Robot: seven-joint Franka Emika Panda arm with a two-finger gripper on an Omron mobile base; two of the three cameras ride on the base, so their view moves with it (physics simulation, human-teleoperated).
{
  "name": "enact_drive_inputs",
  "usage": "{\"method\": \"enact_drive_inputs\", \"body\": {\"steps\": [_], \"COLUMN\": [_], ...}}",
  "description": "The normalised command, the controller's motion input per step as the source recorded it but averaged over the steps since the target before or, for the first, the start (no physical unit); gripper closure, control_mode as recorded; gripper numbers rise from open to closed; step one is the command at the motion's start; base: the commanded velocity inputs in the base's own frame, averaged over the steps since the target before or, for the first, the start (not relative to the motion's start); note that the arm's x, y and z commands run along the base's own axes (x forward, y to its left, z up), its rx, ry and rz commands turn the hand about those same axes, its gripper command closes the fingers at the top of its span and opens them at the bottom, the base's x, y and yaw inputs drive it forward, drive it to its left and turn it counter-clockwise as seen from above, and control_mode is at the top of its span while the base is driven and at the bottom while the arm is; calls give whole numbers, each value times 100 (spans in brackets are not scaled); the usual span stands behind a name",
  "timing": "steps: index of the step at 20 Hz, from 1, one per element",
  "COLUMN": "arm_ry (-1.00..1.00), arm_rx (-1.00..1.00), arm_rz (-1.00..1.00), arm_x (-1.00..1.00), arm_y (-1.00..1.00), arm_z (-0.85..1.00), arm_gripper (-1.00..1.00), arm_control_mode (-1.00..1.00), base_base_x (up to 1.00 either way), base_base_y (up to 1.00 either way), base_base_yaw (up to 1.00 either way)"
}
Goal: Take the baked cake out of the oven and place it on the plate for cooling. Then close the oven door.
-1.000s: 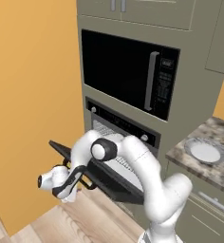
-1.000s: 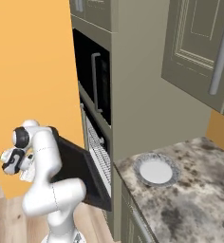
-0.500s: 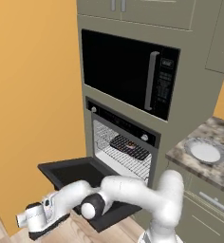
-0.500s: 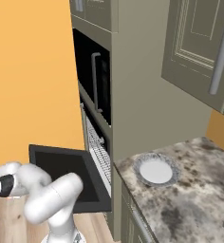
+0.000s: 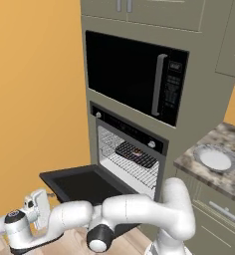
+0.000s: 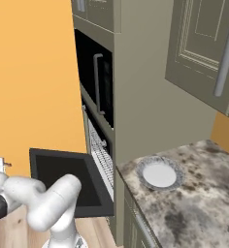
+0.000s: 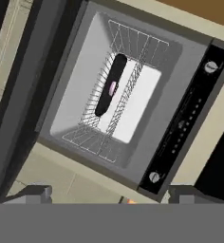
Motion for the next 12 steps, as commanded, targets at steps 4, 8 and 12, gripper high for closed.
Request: {"method": "enact_drive_inputs", "body": {"steps": [4, 8, 12], "arm_ry": [39, 55, 67], "arm_rx": [12, 13, 13], "arm_rz": [-16, -20, -22], "arm_x": [48, 5, 0], "arm_y": [-100, -100, -100], "arm_z": [100, 98, 82], "arm_gripper": [-100, -100, -100], "arm_control_mode": [-100, -100, -100], "base_base_x": [0, 0, 0], "base_base_y": [0, 0, 0], "base_base_yaw": [0, 0, 0]}}
